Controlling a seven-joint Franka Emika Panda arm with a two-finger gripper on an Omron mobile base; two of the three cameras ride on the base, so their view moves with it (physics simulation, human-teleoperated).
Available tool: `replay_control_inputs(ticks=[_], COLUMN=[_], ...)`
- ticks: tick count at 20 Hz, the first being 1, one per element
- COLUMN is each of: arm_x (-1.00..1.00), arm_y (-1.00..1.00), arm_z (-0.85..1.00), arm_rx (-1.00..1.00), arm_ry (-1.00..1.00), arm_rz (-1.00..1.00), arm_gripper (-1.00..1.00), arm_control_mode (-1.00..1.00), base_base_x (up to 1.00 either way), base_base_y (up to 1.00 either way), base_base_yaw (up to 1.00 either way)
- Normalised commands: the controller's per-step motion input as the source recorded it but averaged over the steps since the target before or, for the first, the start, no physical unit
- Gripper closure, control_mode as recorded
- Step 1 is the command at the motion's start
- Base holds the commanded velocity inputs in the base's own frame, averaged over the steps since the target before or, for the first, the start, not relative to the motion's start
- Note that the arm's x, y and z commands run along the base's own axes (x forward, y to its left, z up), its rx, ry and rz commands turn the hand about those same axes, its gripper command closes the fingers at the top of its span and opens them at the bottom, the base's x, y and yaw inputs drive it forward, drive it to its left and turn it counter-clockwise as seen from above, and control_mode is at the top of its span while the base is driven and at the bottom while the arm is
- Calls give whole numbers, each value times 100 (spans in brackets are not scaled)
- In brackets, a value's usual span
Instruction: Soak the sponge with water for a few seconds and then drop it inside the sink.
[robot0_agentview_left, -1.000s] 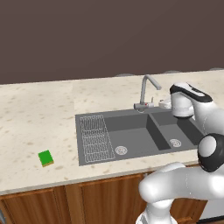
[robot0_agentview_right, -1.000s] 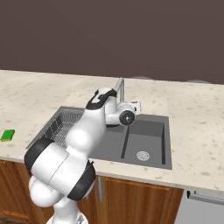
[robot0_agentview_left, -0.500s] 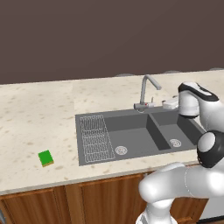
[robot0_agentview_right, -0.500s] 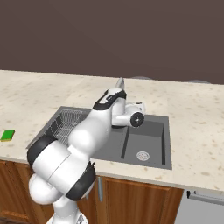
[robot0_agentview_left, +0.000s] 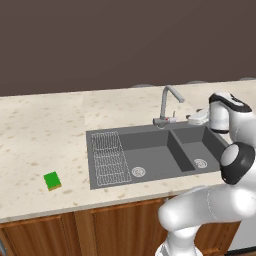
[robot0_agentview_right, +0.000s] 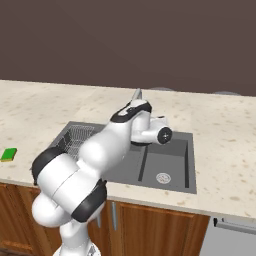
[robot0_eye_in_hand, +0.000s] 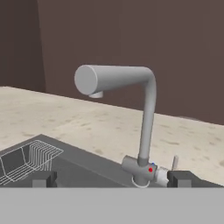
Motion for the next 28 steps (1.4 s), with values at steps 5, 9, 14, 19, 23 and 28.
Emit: replay_control_inputs(ticks=[5, 9, 14, 19, 23, 28], arm_x=[6, 5, 0, 16, 33, 19], arm_y=[0, 0, 0, 0, 0, 0], arm_z=[-5, -1, 0, -14, -17, -2], arm_rx=[3, 3, 0, 0, 0, 1], arm_ry=[-4, -6, -6, -1, 0, 0], arm_rz=[11, 8, 0, 0, 0, 0], arm_gripper=[-100, -100, -100, -100, -100, -100], arm_control_mode=[-100, -100, -100, -100, -100, -100], base_base_x=[0, 0, 0, 0, 0, 0], base_base_y=[0, 0, 0, 0, 0, 0], base_base_yaw=[0, 0, 0, 0, 0, 0])
